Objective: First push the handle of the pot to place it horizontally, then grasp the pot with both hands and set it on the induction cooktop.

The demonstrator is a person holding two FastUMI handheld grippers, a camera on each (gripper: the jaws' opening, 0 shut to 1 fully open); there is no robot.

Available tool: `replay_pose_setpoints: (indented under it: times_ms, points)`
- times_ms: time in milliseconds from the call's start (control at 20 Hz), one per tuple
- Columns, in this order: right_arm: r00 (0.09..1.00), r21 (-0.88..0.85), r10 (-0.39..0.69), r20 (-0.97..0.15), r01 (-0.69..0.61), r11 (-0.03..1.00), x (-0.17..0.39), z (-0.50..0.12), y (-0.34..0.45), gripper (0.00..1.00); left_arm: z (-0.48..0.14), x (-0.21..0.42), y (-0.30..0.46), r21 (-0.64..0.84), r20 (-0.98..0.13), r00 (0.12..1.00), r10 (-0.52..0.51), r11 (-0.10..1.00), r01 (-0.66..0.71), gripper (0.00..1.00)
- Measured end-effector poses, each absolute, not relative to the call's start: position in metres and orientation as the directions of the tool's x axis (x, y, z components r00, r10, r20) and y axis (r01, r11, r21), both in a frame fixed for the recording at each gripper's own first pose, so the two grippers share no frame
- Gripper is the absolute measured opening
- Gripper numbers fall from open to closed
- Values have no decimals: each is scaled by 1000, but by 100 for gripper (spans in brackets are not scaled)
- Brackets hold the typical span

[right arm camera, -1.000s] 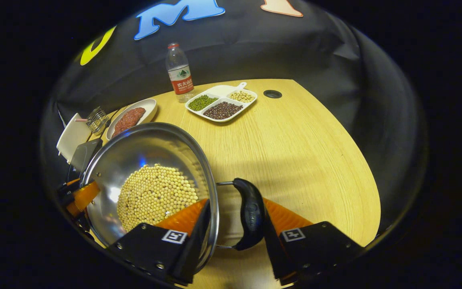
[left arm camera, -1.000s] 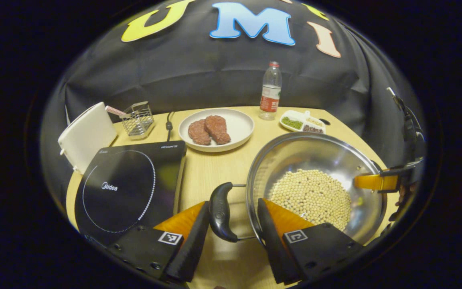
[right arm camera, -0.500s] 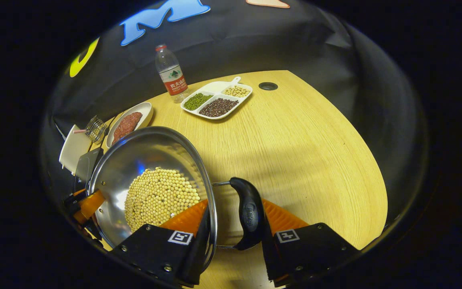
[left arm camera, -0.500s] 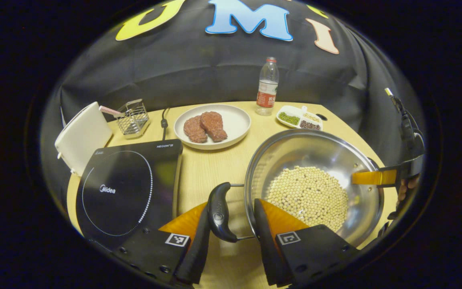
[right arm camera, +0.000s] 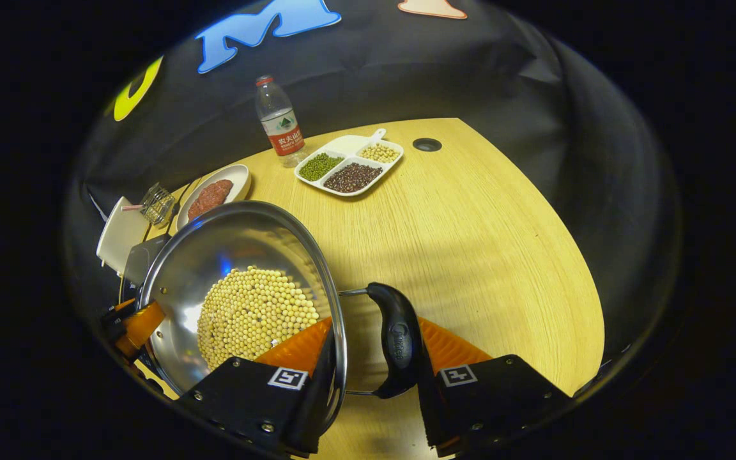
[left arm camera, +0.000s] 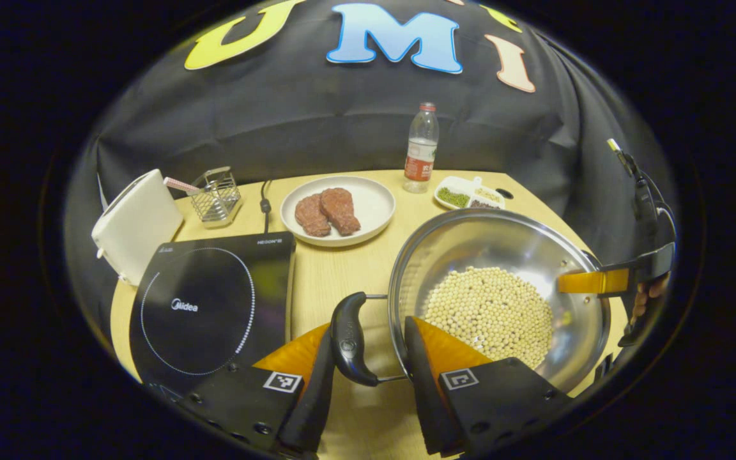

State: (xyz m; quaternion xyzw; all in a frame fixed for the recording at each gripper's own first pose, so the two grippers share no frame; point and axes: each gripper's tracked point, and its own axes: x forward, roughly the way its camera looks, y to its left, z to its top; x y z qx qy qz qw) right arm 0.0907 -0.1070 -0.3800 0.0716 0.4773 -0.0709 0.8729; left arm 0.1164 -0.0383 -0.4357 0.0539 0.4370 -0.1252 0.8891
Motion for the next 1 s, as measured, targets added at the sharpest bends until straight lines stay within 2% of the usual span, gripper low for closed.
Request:
replay_pose_setpoints:
  times_ms: [100, 150, 200, 300, 350, 450, 550, 600, 700, 800, 1000]
  points:
    - [535, 60, -56, -843, 197, 979, 88, -367, -100, 60, -420, 115, -32, -10, -788, 590, -175, 962, 272, 61]
    - [538, 61, -56, -841, 198, 978, 87, -360, -95, 60, -411, 116, -28, -8, -783, 596, -175, 962, 273, 65]
    - [542, 62, -56, -838, 196, 979, 86, -354, -90, 60, -404, 116, -24, -6, -778, 603, -175, 962, 271, 61]
    - [549, 58, -59, -834, 192, 980, 85, -342, -78, 60, -390, 114, -13, -11, -775, 607, -176, 964, 266, 68]
    - [553, 53, -60, -831, 186, 981, 84, -335, -72, 60, -383, 115, -7, -12, -772, 611, -175, 965, 262, 64]
    - [562, 50, -60, -825, 178, 983, 84, -325, -59, 60, -371, 116, 7, -9, -763, 623, -174, 966, 258, 68]
    - [563, 53, -56, -825, 176, 983, 83, -317, -44, 60, -361, 117, 20, -10, -755, 633, -174, 967, 255, 65]
    - [561, 57, -52, -826, 176, 983, 83, -316, -38, 60, -358, 117, 28, -12, -752, 635, -174, 968, 251, 61]
    - [565, 56, -47, -824, 162, 985, 85, -313, -21, 60, -350, 117, 45, -15, -748, 642, -171, 970, 242, 68]
    - [565, 55, -44, -824, 157, 986, 85, -311, -4, 60, -348, 120, 63, -22, -744, 646, -170, 973, 230, 61]
    - [575, 50, -37, -817, 135, 990, 92, -311, 32, 60, -342, 124, 102, -15, -743, 651, -155, 976, 215, 65]
